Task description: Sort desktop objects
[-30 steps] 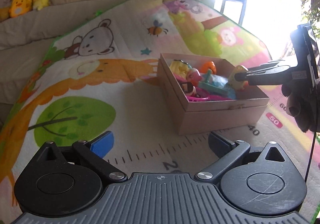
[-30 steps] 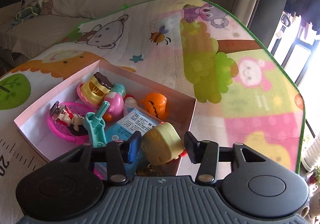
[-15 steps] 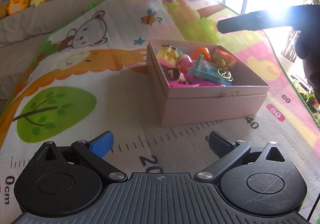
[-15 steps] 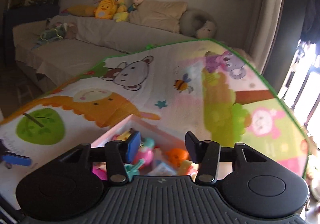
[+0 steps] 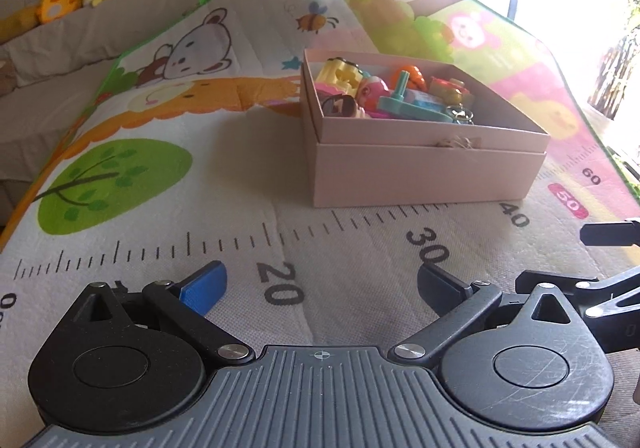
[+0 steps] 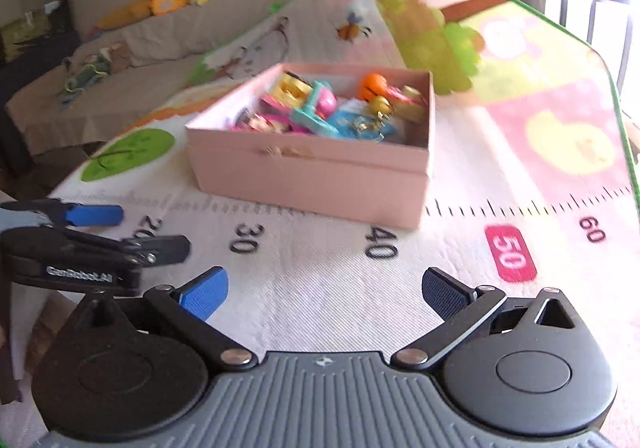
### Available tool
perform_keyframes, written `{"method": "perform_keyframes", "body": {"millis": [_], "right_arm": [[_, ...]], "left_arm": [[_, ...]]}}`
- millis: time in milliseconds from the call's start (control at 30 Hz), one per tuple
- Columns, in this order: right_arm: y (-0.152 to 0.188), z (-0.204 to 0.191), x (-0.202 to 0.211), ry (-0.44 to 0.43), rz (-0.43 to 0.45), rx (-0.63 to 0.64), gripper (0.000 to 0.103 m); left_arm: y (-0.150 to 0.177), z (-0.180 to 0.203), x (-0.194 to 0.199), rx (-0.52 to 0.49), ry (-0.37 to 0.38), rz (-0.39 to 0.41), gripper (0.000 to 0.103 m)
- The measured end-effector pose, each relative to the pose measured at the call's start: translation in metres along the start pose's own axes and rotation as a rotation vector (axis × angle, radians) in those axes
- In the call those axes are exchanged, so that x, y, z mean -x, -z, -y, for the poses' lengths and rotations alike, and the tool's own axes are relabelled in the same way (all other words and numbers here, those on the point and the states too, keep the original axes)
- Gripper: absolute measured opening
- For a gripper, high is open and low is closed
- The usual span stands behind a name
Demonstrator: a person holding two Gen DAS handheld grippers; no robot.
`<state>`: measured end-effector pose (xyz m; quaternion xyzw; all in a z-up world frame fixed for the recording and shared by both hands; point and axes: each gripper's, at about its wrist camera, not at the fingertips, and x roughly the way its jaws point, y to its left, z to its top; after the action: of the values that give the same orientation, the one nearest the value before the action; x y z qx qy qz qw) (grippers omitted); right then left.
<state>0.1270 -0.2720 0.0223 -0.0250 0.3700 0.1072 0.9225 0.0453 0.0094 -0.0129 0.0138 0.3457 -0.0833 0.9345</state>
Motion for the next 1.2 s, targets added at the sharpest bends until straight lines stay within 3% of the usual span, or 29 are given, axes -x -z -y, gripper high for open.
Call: {"method": "perform_keyframes", "body": {"millis": [200, 433, 500, 1200], "right_arm": [[0.003, 0.016, -0.02, 0.09, 0.0, -0.054, 0.103], [0.005, 0.016, -0.02, 0.102, 0.035, -0.059, 0.103], [0.01, 0.017, -0.019, 0.091, 0.066, -0.053, 0.103], [0.01, 0.017, -0.018, 0.093, 0.067, -0.049, 0.103]], "left_arm": [[-0.007, 0.016, -0.015, 0.015, -0.073, 0.0, 0.103], [-0.002, 0.024, -0.017, 0.018, -0.121, 0.021, 0.103], [-0.002, 0.023, -0.017, 0.021, -0.12, 0.019, 0.103], [-0.001, 0.022, -0.018, 0.029, -0.111, 0.02, 0.103]]}}
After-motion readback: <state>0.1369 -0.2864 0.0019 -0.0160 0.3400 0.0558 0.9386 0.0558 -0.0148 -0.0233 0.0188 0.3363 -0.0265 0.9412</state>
